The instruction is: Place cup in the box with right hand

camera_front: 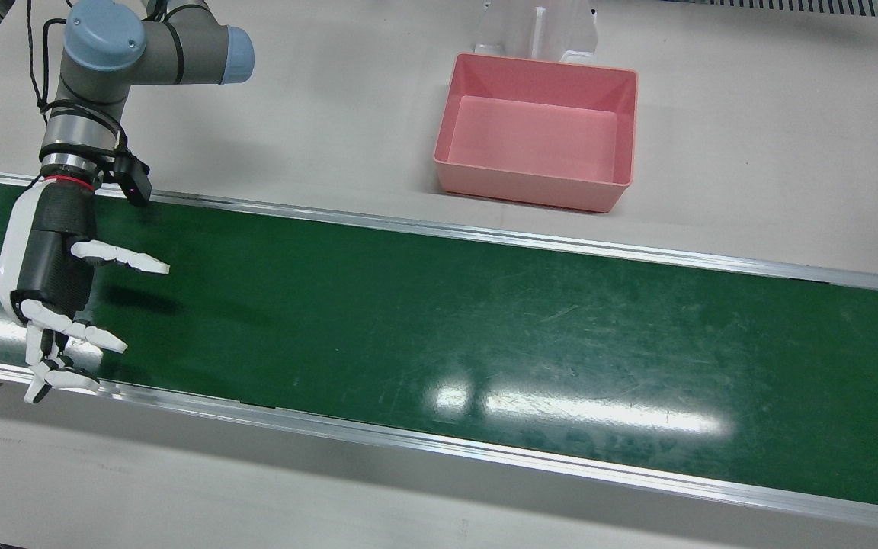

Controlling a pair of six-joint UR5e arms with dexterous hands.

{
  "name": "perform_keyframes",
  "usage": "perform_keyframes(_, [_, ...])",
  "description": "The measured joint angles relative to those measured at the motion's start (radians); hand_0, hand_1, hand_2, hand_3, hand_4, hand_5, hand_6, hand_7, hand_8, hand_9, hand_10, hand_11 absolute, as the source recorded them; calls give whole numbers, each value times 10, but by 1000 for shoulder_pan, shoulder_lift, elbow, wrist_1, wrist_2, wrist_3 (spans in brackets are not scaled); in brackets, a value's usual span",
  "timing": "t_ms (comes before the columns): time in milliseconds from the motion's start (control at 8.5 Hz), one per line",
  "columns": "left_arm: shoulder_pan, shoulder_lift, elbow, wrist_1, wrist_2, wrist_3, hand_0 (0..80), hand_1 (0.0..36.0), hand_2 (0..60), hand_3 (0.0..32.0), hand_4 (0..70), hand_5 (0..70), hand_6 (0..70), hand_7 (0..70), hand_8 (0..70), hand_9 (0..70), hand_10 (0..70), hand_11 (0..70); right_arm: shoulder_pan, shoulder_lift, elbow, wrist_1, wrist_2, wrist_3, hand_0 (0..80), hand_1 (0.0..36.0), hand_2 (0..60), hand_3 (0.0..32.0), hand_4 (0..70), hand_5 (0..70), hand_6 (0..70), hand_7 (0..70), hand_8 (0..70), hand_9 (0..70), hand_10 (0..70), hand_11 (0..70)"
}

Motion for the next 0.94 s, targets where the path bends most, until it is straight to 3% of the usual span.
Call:
perform_keyframes(118, [0, 0, 0, 0, 0, 0, 0, 0, 0, 0, 0, 0, 0, 0, 0, 0, 0, 0, -16, 0, 4, 0, 20, -1, 566, 197, 106, 0, 335, 66, 97, 415, 176, 293, 0, 0])
perform_keyframes(353, [0, 0, 0, 0, 0, 0, 0, 0, 0, 0, 0, 0, 0, 0, 0, 0, 0, 0, -31, 0, 23, -13, 39, -7, 578, 164, 0, 0, 366, 65, 95, 406, 176, 291, 0, 0])
perform_keyframes(471, [0, 0, 0, 0, 0, 0, 0, 0, 0, 0, 0, 0, 0, 0, 0, 0, 0, 0, -33, 0, 25, -18, 42, -8, 572, 173, 35, 0, 363, 64, 97, 414, 177, 293, 0, 0])
perform_keyframes(588, [0, 0, 0, 0, 0, 0, 0, 0, 0, 0, 0, 0, 0, 0, 0, 0, 0, 0, -33, 0, 26, -22, 43, -8, 548, 193, 133, 0, 325, 63, 97, 414, 175, 292, 0, 0])
perform_keyframes(941, [1, 0, 0, 0, 0, 0, 0, 0, 0, 0, 0, 0, 0, 0, 0, 0, 0, 0, -33, 0, 19, -22, 42, -7, 545, 167, 89, 0, 302, 65, 98, 404, 172, 285, 1, 13])
